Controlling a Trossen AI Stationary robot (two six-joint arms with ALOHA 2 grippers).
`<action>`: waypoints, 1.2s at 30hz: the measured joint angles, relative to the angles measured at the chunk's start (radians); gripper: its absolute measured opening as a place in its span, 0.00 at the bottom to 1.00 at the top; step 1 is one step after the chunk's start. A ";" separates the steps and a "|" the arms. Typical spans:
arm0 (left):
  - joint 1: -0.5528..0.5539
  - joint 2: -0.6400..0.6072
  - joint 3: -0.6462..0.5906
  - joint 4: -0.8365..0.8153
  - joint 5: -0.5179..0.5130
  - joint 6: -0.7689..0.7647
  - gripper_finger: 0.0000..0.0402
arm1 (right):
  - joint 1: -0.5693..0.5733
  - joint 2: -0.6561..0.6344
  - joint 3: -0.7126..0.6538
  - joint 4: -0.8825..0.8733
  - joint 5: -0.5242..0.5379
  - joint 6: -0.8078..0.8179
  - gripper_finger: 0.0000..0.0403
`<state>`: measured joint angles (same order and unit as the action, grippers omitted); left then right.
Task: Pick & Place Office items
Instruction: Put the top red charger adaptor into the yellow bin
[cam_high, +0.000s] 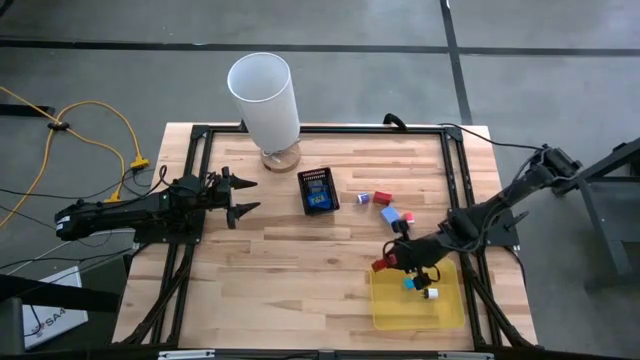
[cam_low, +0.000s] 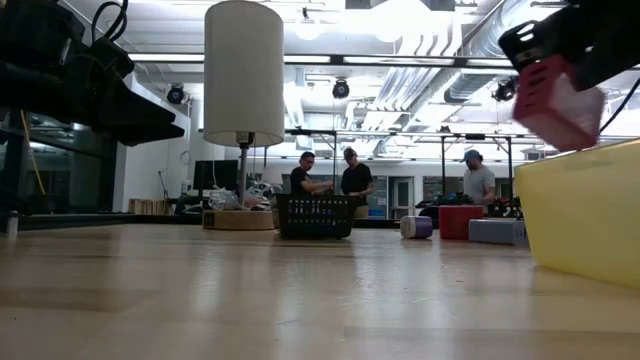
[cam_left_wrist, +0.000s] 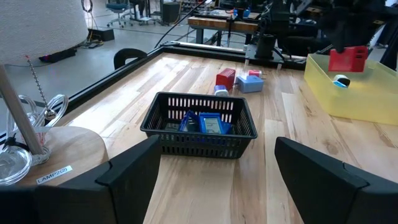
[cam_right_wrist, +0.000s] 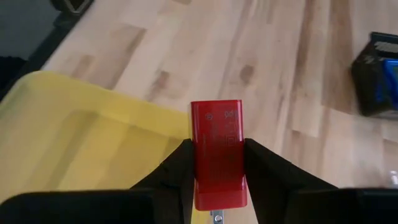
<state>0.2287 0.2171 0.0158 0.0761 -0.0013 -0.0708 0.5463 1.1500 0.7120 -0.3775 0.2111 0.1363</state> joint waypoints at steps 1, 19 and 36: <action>0.000 0.000 0.000 0.000 0.000 0.000 0.77 | 0.012 0.000 0.000 0.000 0.000 0.009 0.26; 0.000 0.000 0.000 0.000 0.000 0.000 0.77 | 0.190 0.000 0.000 0.016 -0.001 0.082 0.26; 0.000 0.000 0.000 0.000 0.000 0.000 0.77 | 0.185 0.101 0.001 0.016 -0.001 0.083 0.26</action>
<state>0.2289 0.2171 0.0158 0.0759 -0.0012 -0.0708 0.7315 1.2514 0.7128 -0.3611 0.2106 0.2188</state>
